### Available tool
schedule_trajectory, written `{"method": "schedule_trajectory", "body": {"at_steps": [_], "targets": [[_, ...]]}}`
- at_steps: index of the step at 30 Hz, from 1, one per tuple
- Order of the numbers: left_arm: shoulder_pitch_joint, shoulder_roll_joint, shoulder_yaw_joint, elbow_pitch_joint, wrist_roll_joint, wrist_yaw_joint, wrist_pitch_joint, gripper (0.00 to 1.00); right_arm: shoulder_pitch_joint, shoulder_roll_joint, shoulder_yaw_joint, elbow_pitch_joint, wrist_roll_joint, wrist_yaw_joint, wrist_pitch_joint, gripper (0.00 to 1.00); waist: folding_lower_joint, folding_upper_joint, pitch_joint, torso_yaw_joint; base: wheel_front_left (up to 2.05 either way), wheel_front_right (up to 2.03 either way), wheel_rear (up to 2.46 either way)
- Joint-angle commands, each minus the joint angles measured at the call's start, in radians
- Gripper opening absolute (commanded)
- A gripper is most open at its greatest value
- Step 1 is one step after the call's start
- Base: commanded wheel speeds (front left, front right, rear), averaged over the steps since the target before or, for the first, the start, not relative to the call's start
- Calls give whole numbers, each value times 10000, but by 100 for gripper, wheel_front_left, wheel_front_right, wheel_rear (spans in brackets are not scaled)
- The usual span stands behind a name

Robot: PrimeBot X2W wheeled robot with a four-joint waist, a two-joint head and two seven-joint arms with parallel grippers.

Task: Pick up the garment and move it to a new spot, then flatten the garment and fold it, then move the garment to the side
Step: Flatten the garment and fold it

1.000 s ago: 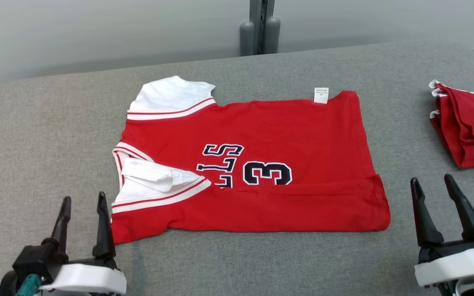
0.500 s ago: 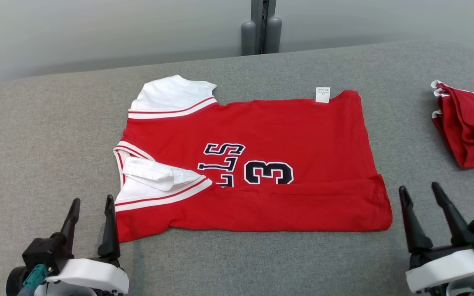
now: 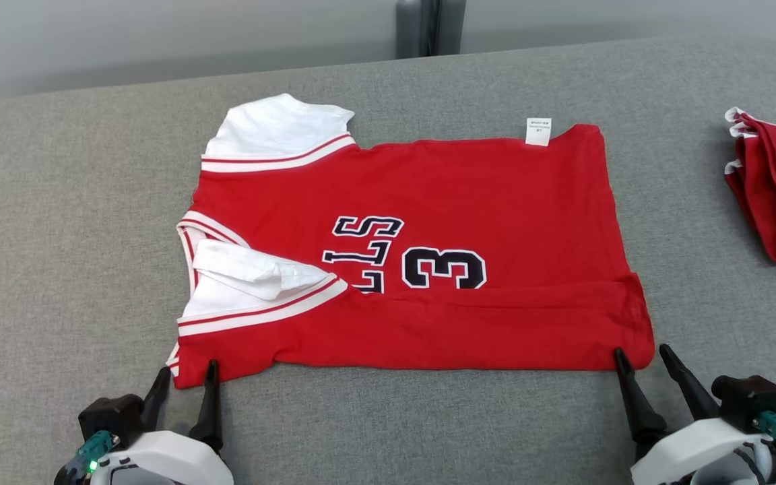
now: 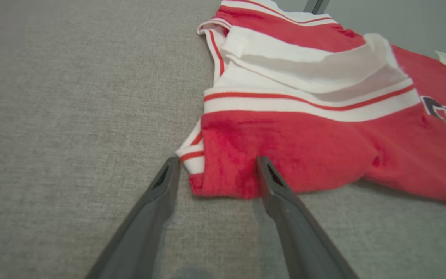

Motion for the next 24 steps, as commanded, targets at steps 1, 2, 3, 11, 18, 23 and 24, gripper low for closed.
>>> {"method": "schedule_trajectory", "body": {"at_steps": [1,2,3,11,18,23,24], "targets": [[-253,41,8,131,-71,-55,-12,100,-232,-23,54,246,146,3,-94,100,0,0,82,38,0,0,0],[-325,34,-3,235,-102,-87,-11,100,-338,-20,145,431,235,3,-95,100,0,0,109,50,0,0,0],[-379,22,-20,324,-122,-117,1,100,-450,-4,240,605,353,3,-118,100,0,0,131,64,0,0,0],[-756,1,-214,712,-65,-226,-50,0,-902,-145,871,1569,1122,3,-176,0,0,0,157,173,0,0,0],[-660,122,-248,577,-47,-313,-268,0,-1087,-427,1040,1592,1531,1,-270,0,0,0,32,199,0,0,0],[-185,268,-357,-28,53,-238,-257,0,-876,-843,1119,1360,1826,1,-122,0,0,0,-230,332,0,0,0],[130,292,-398,-396,92,-150,-188,0,-695,-1092,1183,1280,1969,1,97,0,0,0,-332,413,0,0,0]]}}
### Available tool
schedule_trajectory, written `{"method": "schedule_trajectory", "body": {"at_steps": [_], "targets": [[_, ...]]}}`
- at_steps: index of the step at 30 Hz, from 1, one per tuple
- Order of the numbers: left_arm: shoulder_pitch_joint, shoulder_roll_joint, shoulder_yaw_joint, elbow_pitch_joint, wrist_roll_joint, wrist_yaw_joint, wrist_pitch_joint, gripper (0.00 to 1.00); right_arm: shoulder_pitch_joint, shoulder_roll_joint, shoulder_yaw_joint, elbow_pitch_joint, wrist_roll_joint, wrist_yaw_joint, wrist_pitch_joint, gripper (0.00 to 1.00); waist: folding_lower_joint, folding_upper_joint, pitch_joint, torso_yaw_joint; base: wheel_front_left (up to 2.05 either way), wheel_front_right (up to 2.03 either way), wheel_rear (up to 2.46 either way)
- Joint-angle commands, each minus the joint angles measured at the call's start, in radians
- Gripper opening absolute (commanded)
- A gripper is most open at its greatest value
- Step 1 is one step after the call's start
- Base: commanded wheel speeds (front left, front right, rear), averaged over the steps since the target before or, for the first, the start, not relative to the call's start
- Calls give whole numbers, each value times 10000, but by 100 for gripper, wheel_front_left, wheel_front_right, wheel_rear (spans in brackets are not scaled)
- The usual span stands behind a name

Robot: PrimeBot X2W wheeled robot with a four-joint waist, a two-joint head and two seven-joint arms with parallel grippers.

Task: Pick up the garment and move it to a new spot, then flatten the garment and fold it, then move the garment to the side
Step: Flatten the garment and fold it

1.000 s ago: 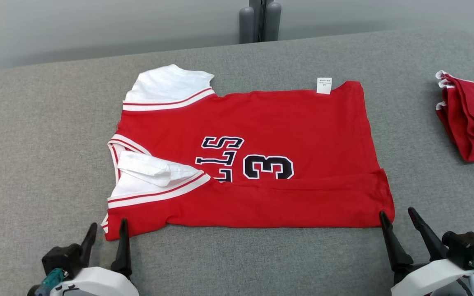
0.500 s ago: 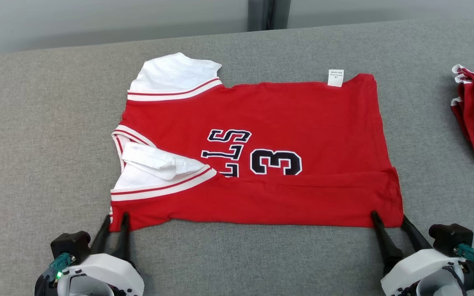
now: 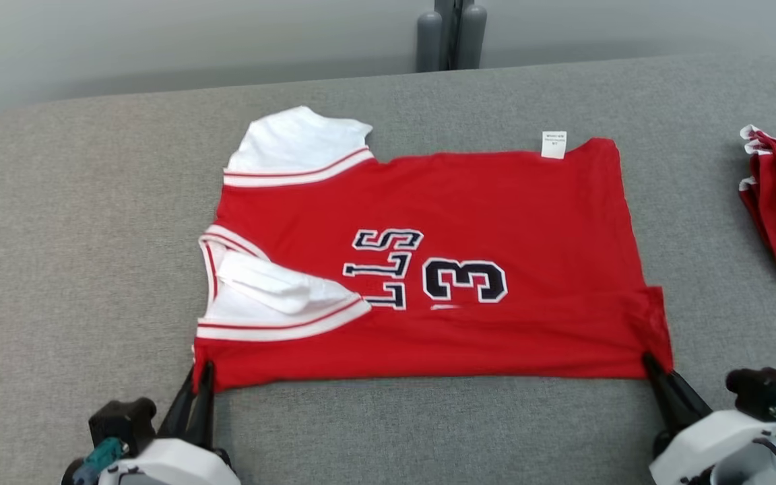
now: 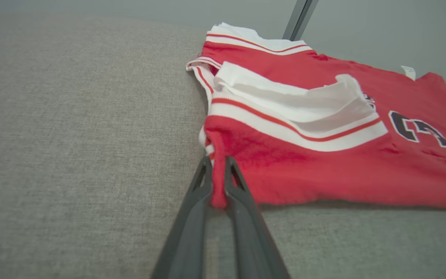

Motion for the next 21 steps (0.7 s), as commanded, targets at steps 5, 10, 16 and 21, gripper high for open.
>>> {"method": "schedule_trajectory", "body": {"at_steps": [5,10,16,21], "targets": [[891,32,-129,-900,38,301,265,0,561,-492,-302,-182,349,-1,262,0,0,-1,-303,268,0,0,0],[1826,-149,-274,-1735,-131,602,639,0,1155,-651,-505,-342,394,-1,521,0,0,-1,-537,401,0,0,0],[2285,-246,-418,-2031,-257,746,963,0,1574,-570,-850,-454,288,-1,583,0,0,-1,-665,468,0,0,0],[2127,-257,-410,-2069,-177,887,921,100,1598,-375,-1113,-760,-28,-1,356,100,0,-1,-715,337,0,0,0]]}}
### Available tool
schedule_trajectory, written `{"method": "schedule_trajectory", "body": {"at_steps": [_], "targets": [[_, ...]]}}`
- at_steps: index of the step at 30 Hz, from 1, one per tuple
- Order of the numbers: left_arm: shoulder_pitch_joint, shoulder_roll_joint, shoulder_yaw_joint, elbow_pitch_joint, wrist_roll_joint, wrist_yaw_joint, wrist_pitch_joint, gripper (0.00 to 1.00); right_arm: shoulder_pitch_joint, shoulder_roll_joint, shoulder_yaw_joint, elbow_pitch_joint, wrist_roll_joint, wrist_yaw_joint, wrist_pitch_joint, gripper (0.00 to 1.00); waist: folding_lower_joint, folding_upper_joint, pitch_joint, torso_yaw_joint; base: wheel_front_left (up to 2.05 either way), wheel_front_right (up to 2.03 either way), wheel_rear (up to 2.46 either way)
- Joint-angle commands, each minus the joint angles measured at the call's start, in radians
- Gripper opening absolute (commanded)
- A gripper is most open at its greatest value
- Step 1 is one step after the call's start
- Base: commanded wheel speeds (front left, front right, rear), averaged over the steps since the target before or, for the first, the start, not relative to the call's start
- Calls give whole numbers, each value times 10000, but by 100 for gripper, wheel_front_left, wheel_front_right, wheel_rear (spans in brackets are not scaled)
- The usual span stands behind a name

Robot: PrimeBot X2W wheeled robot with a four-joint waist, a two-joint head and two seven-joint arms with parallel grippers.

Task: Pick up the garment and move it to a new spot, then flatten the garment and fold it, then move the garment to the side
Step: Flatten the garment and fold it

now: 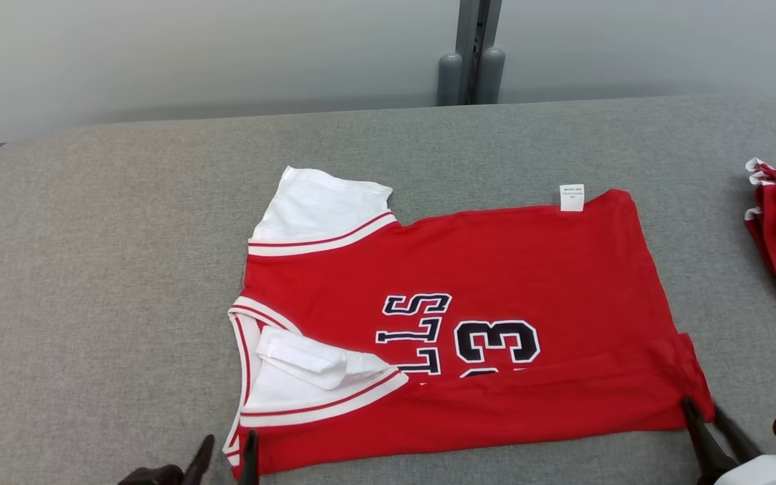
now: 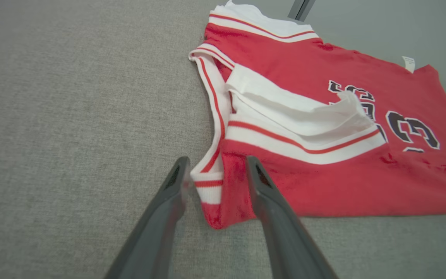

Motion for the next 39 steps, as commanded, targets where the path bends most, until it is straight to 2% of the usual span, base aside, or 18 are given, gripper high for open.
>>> {"method": "schedule_trajectory", "body": {"at_steps": [1,8,16,28,33,39], "targets": [[-177,51,113,-114,76,133,-209,100,28,10,-246,-231,-262,-1,-274,100,0,0,-26,-91,0,0,0],[-634,248,483,-728,474,459,-1098,100,-126,669,-1503,-2088,-1710,1,-782,100,0,0,-138,-409,0,0,0],[-1050,627,559,-1158,934,676,-1179,100,159,1185,-2065,-3940,-2653,1,-68,100,0,0,-289,-462,0,0,0],[-1028,724,505,-1474,1089,1005,-937,100,459,1520,-2190,-4920,-2878,1,455,100,0,0,-45,-388,0,0,0],[-2151,821,512,-1498,969,693,-881,100,150,1492,-2183,-5184,-2830,1,502,100,0,0,580,-297,0,0,0],[-4984,1049,307,-935,1083,74,-208,100,-620,1384,-2037,-5491,-2770,1,502,100,0,0,1695,-410,0,0,0]]}}
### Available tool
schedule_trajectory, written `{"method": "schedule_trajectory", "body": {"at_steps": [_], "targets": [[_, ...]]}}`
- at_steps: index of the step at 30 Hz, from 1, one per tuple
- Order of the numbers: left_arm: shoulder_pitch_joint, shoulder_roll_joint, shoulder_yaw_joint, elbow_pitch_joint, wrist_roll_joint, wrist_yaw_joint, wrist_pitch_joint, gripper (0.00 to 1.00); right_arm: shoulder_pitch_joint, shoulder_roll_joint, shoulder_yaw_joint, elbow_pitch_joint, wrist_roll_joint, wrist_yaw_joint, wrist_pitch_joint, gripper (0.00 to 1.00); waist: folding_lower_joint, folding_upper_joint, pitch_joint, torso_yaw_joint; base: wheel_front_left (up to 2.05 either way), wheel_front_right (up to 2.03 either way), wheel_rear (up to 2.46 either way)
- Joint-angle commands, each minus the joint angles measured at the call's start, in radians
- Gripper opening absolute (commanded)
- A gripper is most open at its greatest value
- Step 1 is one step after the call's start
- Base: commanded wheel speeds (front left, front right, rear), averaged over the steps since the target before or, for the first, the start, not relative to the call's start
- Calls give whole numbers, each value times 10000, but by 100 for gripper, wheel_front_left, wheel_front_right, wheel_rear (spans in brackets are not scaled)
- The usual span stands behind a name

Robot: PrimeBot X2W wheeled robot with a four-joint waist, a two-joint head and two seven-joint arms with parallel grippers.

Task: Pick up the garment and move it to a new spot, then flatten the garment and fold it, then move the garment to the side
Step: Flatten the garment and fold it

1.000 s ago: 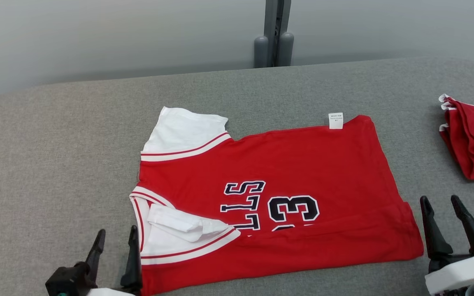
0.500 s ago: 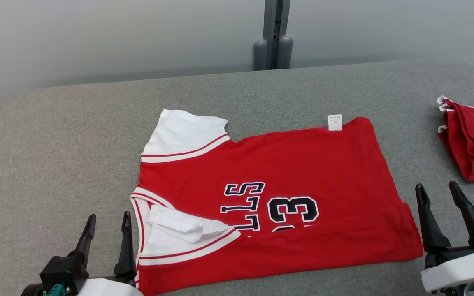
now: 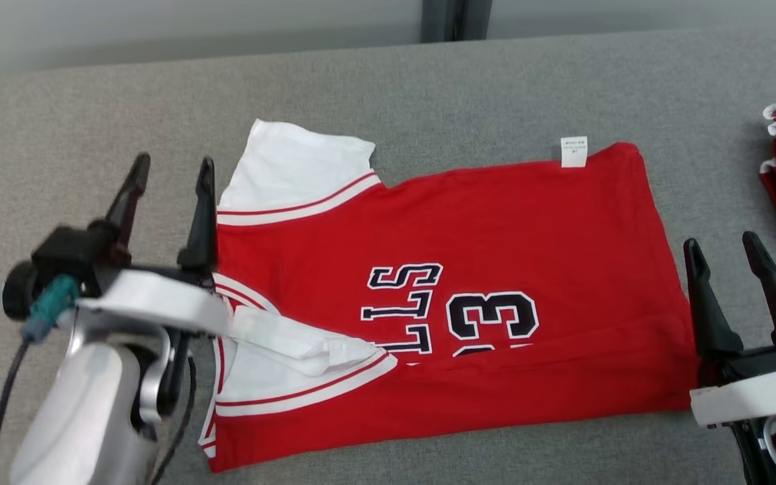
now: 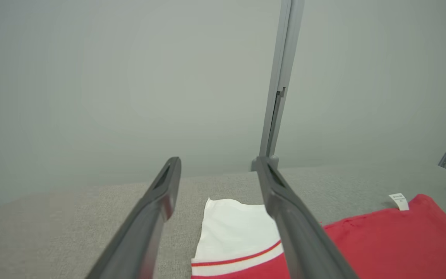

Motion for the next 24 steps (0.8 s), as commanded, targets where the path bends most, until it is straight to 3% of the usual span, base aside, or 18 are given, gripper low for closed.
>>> {"method": "schedule_trajectory", "body": {"at_steps": [1,13,24], "targets": [[-681,104,-27,329,-7,-173,220,100,-281,-69,35,-71,21,3,-26,100,0,0,622,-113,0,0,0],[-5330,146,-381,5361,-531,-1754,1542,100,-2003,-203,720,419,437,3,-425,100,0,0,2368,-964,0,0,0],[-7010,-13,-430,8785,-741,-2066,1786,100,-2873,-502,934,1089,856,3,-772,100,0,0,3048,-1275,0,0,0]]}}
